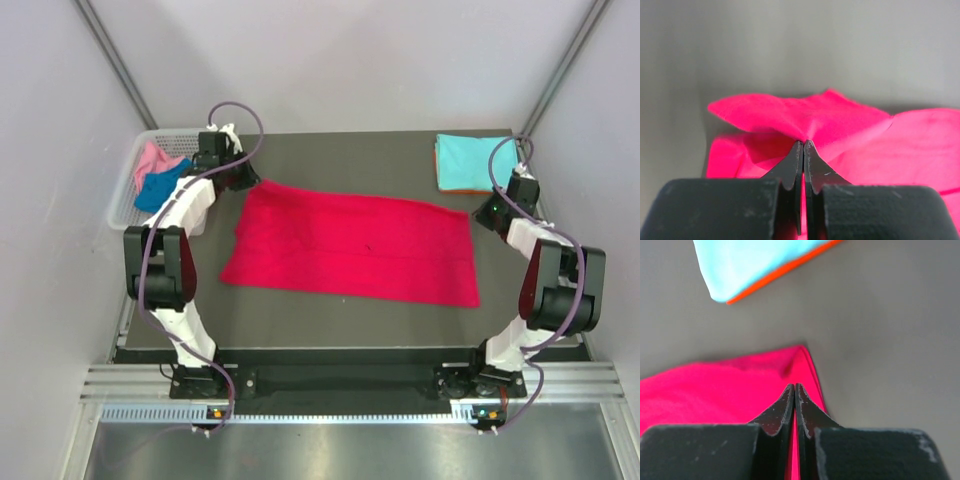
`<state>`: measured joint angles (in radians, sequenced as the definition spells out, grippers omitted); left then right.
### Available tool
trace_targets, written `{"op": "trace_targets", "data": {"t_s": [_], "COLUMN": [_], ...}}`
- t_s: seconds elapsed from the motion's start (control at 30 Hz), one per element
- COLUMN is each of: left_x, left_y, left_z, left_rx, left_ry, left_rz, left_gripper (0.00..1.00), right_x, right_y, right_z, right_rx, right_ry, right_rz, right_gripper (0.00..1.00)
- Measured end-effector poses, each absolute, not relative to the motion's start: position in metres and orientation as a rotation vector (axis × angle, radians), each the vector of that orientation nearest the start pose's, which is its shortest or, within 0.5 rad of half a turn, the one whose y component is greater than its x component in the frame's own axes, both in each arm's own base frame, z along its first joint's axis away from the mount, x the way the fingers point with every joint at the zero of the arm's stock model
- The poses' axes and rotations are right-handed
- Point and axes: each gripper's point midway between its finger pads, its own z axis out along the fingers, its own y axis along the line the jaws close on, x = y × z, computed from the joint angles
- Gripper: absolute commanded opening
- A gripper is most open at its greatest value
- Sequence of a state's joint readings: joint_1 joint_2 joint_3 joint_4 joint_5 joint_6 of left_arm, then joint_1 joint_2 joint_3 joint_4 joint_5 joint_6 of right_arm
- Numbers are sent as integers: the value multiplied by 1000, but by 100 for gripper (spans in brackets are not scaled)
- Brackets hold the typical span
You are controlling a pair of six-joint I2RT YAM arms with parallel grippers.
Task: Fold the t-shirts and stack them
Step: Fold the tshirt
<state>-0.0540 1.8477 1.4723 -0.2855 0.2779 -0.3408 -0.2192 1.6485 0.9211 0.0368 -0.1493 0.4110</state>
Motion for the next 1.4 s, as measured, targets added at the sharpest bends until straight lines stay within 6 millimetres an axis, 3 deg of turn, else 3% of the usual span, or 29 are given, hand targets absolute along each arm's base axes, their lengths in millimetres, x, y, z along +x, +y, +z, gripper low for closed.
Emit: {"op": "trace_targets", "data": {"t_s": [0.3, 0.4, 0.43, 0.57, 0.7, 1.03, 1.13, 1.4], "left_x": [448, 443, 443, 442, 442, 440, 440, 444], "left_y": [-82, -82, -82, -84, -85, -88, -89, -94], "left_z": [121, 118, 119, 119, 119, 120, 120, 131], "left_rx": [-190, -185, -184, -178, -176, -167, -168, -164], "left_ry": [2390, 2405, 2406, 2406, 2408, 2410, 2411, 2394], "left_rz": [-488, -485, -488, -503, -509, -533, -534, -572], "left_gripper": [0, 0, 0, 0, 0, 0, 0, 0], "right_x": [399, 399, 400, 419, 442, 479, 492, 506], "right_y": [-49, -49, -48, -41, -41, -49, -47, -34], "right_z": [75, 79, 80, 86, 83, 34, 37, 36], "right_rx": [637, 633, 628, 589, 570, 613, 592, 518], "right_ry": [2174, 2161, 2165, 2182, 2201, 2298, 2286, 2363], "right_rz": [247, 251, 258, 326, 358, 365, 370, 255], "right_gripper": [0, 10, 18, 31, 37, 37, 38, 35]}}
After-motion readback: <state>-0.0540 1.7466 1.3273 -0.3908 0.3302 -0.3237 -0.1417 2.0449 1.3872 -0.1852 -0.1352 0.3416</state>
